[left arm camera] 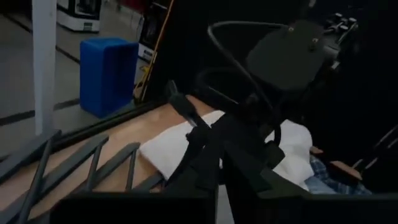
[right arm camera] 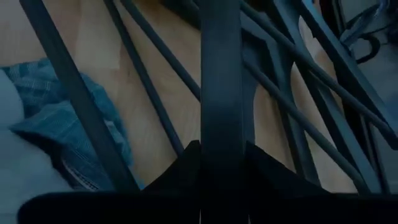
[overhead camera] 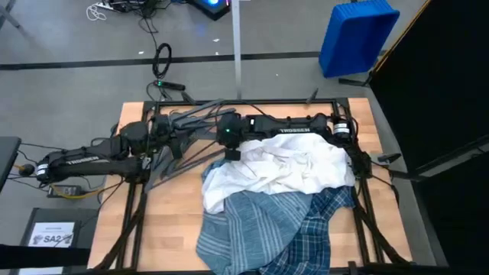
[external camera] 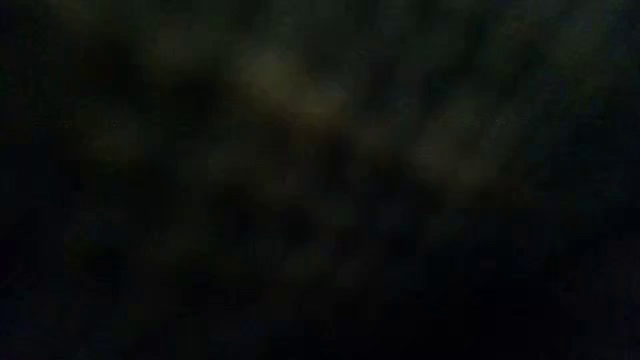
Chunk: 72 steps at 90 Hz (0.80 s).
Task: Hang clothes
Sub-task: Insert the black hanger into the white shirt
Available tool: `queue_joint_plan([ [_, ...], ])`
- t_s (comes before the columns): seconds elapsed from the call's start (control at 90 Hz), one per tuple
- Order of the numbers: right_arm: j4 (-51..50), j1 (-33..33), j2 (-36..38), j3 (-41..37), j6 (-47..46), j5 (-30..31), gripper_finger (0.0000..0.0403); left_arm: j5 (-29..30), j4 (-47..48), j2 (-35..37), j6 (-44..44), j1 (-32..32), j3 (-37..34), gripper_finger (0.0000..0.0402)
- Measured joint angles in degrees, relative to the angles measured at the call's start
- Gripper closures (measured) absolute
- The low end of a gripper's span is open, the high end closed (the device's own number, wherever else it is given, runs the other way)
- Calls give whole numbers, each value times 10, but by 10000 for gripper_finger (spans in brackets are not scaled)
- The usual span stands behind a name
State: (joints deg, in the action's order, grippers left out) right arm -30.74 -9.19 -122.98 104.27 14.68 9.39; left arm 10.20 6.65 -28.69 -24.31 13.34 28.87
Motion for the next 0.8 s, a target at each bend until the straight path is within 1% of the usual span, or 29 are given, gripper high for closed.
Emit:
queue_joint_plan([
  [0.089, 0, 0, 0, 0, 0, 0, 353, 0, 30, 0, -2, 0, 6, 357],
  [0.267, 0, 0, 0, 0, 2, 0, 353, 6, 120, -2, -44, 0, 6, 289],
  [0.444, 1, 0, 0, 0, 6, 3, 353, 6, 141, 0, -63, 0, 6, 233],
  [0.611, 1, 0, 0, 0, 6, 3, 353, 6, 160, 0, -79, 1, 6, 204],
  [0.8, 1, 0, 0, 0, 6, 3, 353, 6, 202, 0, -106, 1, 6, 192],
])
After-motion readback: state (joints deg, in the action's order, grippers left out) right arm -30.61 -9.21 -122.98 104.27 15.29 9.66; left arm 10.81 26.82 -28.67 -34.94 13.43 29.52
